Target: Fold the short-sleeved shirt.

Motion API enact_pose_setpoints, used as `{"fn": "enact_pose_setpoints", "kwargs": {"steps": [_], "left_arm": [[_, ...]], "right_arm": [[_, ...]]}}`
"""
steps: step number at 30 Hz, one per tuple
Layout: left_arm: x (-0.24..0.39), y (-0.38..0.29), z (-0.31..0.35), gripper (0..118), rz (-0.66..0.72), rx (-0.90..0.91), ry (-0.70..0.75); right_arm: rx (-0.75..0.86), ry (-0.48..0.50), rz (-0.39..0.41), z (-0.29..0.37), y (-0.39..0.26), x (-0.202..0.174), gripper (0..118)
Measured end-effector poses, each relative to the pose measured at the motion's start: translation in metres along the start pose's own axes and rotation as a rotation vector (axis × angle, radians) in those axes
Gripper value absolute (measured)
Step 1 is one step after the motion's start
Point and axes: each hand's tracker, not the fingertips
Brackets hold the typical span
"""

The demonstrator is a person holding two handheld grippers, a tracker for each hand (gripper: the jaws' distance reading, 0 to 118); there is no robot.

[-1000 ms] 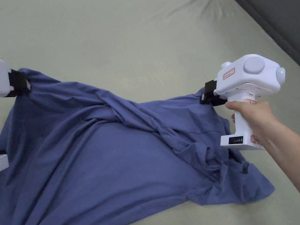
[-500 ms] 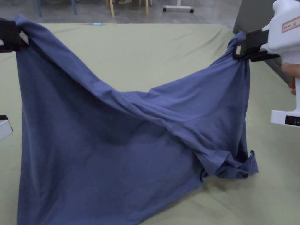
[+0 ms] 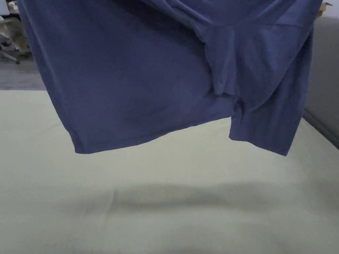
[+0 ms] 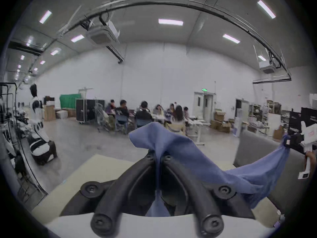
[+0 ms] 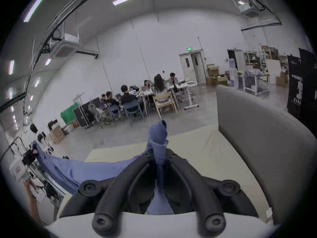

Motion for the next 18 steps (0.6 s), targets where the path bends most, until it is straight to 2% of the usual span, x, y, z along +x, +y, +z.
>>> {"fn": "enact_pose_setpoints", "kwargs": {"steps": [5, 8, 13, 14, 18], "left_arm": [[-0.020, -0.060, -0.033, 0, 0.050, -0.041, -0.020], [-0.034, -0.133, -0.053, 0, 0.148, -0.155, -0.072], [-0.039, -0.291, -0.050, 0, 0.276, -0.369, -0.120], [-0.030, -0.318, -0.035, 0, 0.281, -0.402, -0.113], [-0.021, -0.414, 0.006, 0, 0.303, -0.564, -0.118]], "right_arm": [[-0.053, 0.052, -0.062, -0.055, -0.040, 0.021, 11], [-0.151, 0.048, -0.088, -0.096, -0.097, 0.042, 11], [-0.351, 0.003, -0.137, -0.151, -0.227, 0.091, 11], [-0.375, -0.019, -0.134, -0.136, -0.260, 0.092, 11], [-0.522, -0.065, -0.151, -0.145, -0.361, 0.127, 11]]}}
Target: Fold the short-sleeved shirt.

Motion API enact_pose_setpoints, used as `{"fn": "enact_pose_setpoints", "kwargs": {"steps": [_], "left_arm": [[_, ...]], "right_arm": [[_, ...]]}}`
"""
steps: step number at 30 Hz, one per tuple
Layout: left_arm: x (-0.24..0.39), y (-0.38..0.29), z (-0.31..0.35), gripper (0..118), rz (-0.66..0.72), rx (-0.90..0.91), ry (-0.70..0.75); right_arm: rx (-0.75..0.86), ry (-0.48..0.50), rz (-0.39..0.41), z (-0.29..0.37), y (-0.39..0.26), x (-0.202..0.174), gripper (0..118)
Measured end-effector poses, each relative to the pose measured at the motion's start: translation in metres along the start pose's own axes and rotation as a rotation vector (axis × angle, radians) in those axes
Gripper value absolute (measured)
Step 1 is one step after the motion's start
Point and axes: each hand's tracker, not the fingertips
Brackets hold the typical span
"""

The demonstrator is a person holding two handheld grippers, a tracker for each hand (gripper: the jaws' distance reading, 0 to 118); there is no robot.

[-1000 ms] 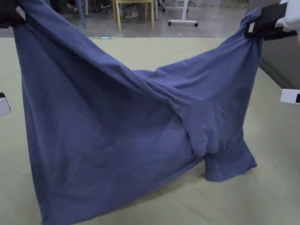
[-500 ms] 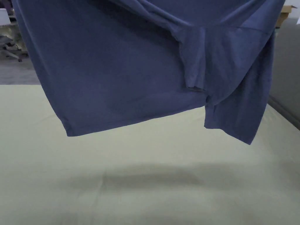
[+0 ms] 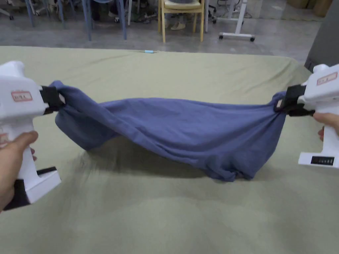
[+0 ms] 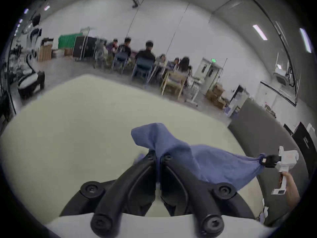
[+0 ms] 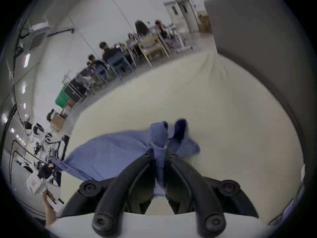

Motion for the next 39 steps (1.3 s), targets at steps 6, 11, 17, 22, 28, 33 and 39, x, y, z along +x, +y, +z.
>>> {"fn": "enact_pose_setpoints", "kwargs": {"steps": [6, 11, 17, 22, 28, 33, 39], "left_arm": [[-0.032, -0.061, 0.017, 0, 0.032, -0.086, 0.014], [-0.030, -0.100, 0.070, 0, -0.059, -0.107, 0.033], [-0.037, -0.152, 0.156, 0, -0.095, -0.110, 0.042], [-0.047, -0.212, 0.223, 0, -0.084, -0.179, 0.098], [-0.045, -0.278, 0.258, 0, -0.190, -0.333, 0.176], [-0.047, -0.292, 0.243, 0, -0.235, -0.354, 0.202], [-0.062, -0.274, 0.234, 84, -0.193, -0.374, 0.204]], "right_arm": [[-0.066, 0.007, -0.009, -0.006, -0.082, 0.042, 11], [-0.049, 0.043, -0.014, 0.040, -0.141, 0.063, 11], [-0.007, 0.017, 0.022, 0.109, -0.213, 0.086, 11], [0.005, 0.022, -0.008, 0.167, -0.277, 0.112, 10], [-0.075, -0.104, 0.006, 0.201, -0.349, 0.140, 10], [-0.105, -0.126, -0.029, 0.193, -0.360, 0.155, 9], [-0.032, -0.198, 0.084, 0.194, -0.344, 0.127, 15]]}}
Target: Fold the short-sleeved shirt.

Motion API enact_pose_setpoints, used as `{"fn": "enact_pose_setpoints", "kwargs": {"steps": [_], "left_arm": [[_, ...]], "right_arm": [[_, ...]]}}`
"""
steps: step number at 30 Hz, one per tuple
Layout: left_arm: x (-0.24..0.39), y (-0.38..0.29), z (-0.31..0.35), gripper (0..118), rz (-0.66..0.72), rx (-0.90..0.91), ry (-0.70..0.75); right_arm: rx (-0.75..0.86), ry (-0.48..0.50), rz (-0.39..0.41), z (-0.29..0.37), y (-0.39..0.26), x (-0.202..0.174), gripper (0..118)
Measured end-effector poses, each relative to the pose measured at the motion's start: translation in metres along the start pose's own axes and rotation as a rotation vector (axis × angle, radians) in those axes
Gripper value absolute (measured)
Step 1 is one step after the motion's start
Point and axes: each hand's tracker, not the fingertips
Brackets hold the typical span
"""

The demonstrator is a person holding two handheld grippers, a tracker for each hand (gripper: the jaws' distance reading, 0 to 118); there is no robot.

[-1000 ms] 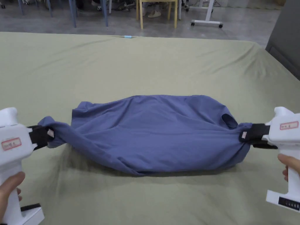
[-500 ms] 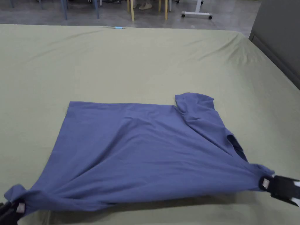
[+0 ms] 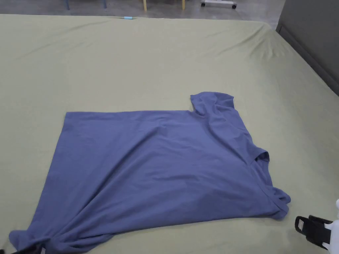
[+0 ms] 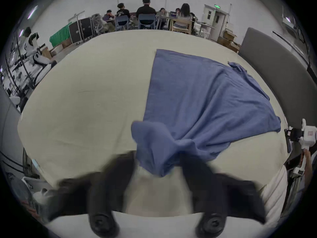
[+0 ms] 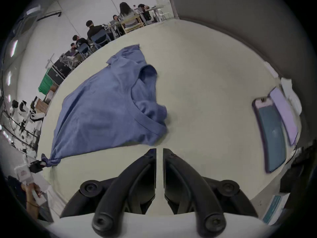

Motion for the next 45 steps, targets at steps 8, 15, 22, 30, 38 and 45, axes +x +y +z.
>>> {"fn": "enact_pose_setpoints", "kwargs": {"steps": [8, 15, 22, 30, 38, 45], "left_arm": [[0.020, 0.021, 0.137, 47, -0.079, 0.220, 0.098], [0.048, 0.017, 0.149, 0, -0.074, 0.278, 0.109], [0.050, 0.037, 0.130, 0, -0.092, 0.256, 0.076], [0.061, 0.213, 0.026, 74, -0.081, 0.277, -0.156], [0.070, 0.346, -0.204, 95, -0.028, -0.021, -0.021], [0.057, 0.336, -0.284, 42, -0.049, -0.155, 0.056]], "right_arm": [[0.095, -0.040, 0.220, 0.066, -0.012, -0.058, 95], [0.105, 0.022, 0.242, 0.074, -0.025, -0.092, 3], [0.136, 0.036, 0.284, 0.078, -0.016, -0.104, 3], [0.141, 0.032, 0.314, 0.054, 0.025, -0.112, 3], [0.116, 0.006, 0.305, 0.009, 0.068, -0.119, 3], [0.083, -0.013, 0.331, -0.028, 0.089, -0.119, 3]]}}
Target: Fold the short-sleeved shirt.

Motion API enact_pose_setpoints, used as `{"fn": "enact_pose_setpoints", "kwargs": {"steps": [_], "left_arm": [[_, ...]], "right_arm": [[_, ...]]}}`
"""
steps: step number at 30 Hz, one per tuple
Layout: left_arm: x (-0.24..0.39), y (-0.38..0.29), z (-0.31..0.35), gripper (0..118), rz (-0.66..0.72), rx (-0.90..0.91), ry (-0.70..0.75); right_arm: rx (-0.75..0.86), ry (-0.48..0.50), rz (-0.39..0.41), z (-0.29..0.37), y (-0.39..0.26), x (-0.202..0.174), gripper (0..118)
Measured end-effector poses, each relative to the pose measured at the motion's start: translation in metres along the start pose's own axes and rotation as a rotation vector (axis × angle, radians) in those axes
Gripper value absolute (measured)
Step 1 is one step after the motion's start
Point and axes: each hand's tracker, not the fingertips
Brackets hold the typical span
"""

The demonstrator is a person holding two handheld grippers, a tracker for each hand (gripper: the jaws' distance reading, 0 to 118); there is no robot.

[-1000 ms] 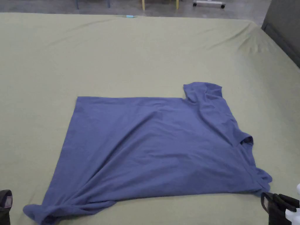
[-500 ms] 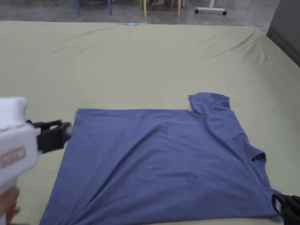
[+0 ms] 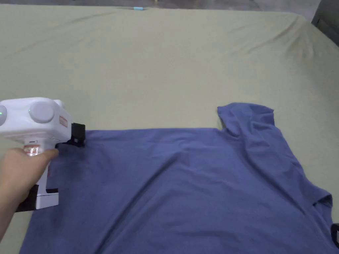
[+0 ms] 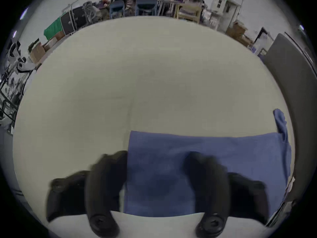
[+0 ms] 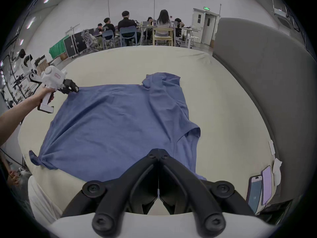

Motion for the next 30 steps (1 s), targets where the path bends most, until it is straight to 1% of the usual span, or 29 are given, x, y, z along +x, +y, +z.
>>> {"fn": "enact_pose_setpoints", "kwargs": {"steps": [1, 2, 3, 4, 5, 7, 9, 10, 11, 12, 13, 14, 16, 17, 18, 19, 20, 21, 22, 23, 24, 25, 26, 27, 28, 29, 30], "left_arm": [[0.001, -0.006, 0.007, 21, -0.043, 0.058, 0.047], [-0.002, -0.009, 0.013, 1, -0.045, 0.087, -0.011], [-0.005, -0.008, 0.017, 1, -0.020, 0.078, -0.087], [-0.006, -0.008, 0.021, 1, 0.016, 0.073, -0.131], [-0.005, -0.009, 0.024, 1, 0.013, 0.074, -0.093], [-0.004, -0.010, 0.040, 1, -0.006, 0.107, -0.107], [-0.004, -0.008, 0.062, 1, -0.010, 0.160, -0.135], [-0.004, -0.007, 0.072, 1, -0.011, 0.176, -0.155], [-0.005, -0.007, 0.079, 1, -0.012, 0.180, -0.165], [-0.005, -0.006, 0.087, 1, -0.012, 0.187, -0.169], [-0.004, -0.006, 0.093, 1, -0.020, 0.196, -0.176], [-0.004, -0.006, 0.097, 1, -0.024, 0.205, -0.175], [-0.002, -0.005, 0.102, 1, -0.032, 0.211, -0.177], [-0.002, -0.004, 0.102, 1, -0.032, 0.211, -0.180], [-0.002, -0.004, 0.102, 1, -0.033, 0.209, -0.187], [-0.001, -0.003, 0.101, 1, -0.031, 0.204, -0.184], [0.000, -0.003, 0.099, 1, -0.030, 0.200, -0.181], [0.002, -0.002, 0.097, 1, -0.027, 0.199, -0.179], [0.003, -0.002, 0.094, 1, -0.024, 0.188, -0.179], [0.003, -0.002, 0.092, 1, -0.023, 0.183, -0.179], [0.004, -0.002, 0.089, 1, -0.023, 0.176, -0.181], [0.006, -0.003, 0.088, 1, -0.027, 0.172, -0.182], [0.008, -0.004, 0.087, 1, -0.031, 0.170, -0.179], [0.009, -0.005, 0.088, 1, -0.041, 0.170, -0.174], [0.009, -0.007, 0.089, 1, -0.040, 0.175, -0.171], [0.010, -0.008, 0.092, 1, -0.032, 0.180, -0.174], [0.008, -0.010, 0.096, 1, -0.015, 0.189, -0.188]], "right_arm": [[-0.001, 0.009, -0.001, -0.004, 0.002, 0.001, 3], [-0.002, 0.016, 0.001, -0.007, 0.004, 0.001, 3], [-0.005, 0.024, 0.003, -0.013, 0.008, 0.001, 3], [-0.007, 0.033, 0.008, -0.019, 0.012, 0.002, 3], [-0.009, 0.045, 0.009, -0.024, 0.018, 0.004, 3], [-0.024, 0.097, -0.015, -0.039, 0.040, 0.012, 3], [-0.004, 0.105, -0.039, -0.054, 0.069, 0.021, 4], [0.006, 0.104, -0.051, -0.066, 0.087, 0.028, 29], [-0.015, 0.108, -0.068, -0.082, 0.103, 0.035, 95], [-0.070, 0.120, -0.094, -0.103, 0.123, 0.037, 118], [-0.009, 0.131, -0.136, -0.121, 0.134, 0.041, 118], [-0.016, 0.141, -0.196, -0.143, 0.146, 0.048, 118], [-0.135, 0.123, -0.329, -0.196, 0.171, 0.062, 118], [-0.160, 0.118, -0.374, -0.219, 0.175, 0.067, 118], [-0.194, 0.086, -0.424, -0.247, 0.176, 0.071, 118], [-0.257, 0.038, -0.447, -0.266, 0.177, 0.076, 118], [-0.296, -0.005, -0.447, -0.280, 0.176, 0.078, 118], [-0.331, -0.032, -0.432, -0.294, 0.172, 0.075, 116], [-0.374, -0.053, -0.406, -0.303, 0.167, 0.069, 110], [-0.390, -0.037, -0.381, -0.305, 0.162, 0.061, 99], [-0.368, -0.065, -0.309, -0.293, 0.160, 0.056, 97], [-0.325, -0.076, -0.235, -0.286, 0.159, 0.047, 90], [-0.333, -0.061, -0.199, -0.283, 0.160, 0.042, 69], [-0.348, -0.056, -0.181, -0.275, 0.163, 0.041, 47], [-0.337, -0.069, -0.177, -0.267, 0.166, 0.041, 16], [-0.320, -0.064, -0.183, -0.262, 0.167, 0.037, 4], [-0.309, -0.059, -0.191, -0.257, 0.169, 0.031, 4]]}}
